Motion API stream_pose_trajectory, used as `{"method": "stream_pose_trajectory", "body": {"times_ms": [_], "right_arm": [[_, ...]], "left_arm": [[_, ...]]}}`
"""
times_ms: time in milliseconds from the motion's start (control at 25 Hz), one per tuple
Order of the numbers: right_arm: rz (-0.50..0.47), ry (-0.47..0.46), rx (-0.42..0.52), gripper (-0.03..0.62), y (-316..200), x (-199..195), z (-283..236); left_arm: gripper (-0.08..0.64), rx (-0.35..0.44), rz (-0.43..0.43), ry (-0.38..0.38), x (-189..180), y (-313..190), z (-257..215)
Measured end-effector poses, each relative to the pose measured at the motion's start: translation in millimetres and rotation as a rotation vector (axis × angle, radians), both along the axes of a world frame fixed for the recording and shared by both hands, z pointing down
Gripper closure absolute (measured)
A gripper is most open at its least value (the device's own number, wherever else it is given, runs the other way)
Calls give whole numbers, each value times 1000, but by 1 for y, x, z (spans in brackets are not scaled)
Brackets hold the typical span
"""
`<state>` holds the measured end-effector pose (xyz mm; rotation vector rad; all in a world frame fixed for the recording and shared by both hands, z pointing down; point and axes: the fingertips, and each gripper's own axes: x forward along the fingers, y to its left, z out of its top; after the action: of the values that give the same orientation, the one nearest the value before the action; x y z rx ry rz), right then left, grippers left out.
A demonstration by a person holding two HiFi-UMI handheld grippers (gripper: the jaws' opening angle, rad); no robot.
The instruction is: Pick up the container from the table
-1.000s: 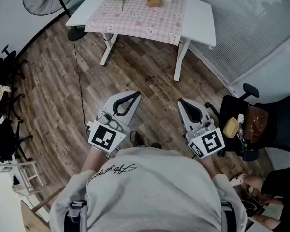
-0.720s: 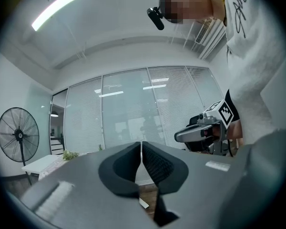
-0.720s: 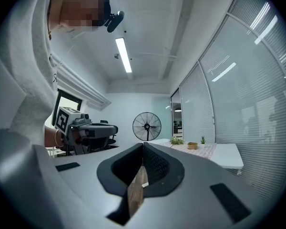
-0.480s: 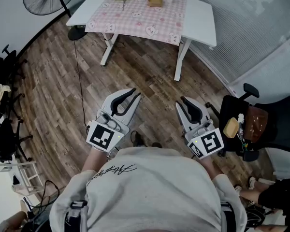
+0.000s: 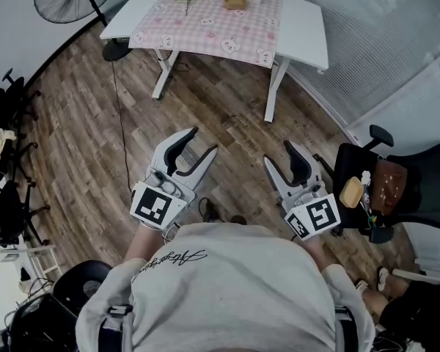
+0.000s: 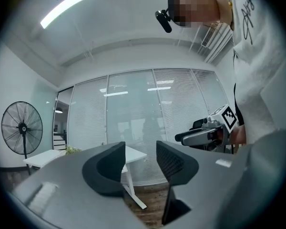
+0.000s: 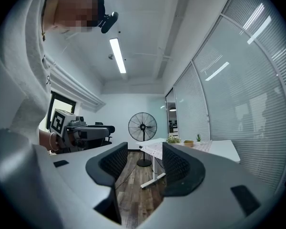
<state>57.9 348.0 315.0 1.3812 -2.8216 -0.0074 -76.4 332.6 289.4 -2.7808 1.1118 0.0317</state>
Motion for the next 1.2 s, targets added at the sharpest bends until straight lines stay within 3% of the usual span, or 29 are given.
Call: {"method": "stream_pose_trajectory", "body": {"times_ms": [320, 560, 1200], "right_arm": [[17, -4, -1, 324, -3, -2, -1], [25, -7, -1, 267, -6, -5, 0], [43, -14, -5, 236, -11, -21, -1]], "left_arm": [[313, -9, -2, 0, -7, -2, 2], [220, -17, 2, -6, -13, -4, 6], [198, -25, 26, -1, -28, -9, 6]]}}
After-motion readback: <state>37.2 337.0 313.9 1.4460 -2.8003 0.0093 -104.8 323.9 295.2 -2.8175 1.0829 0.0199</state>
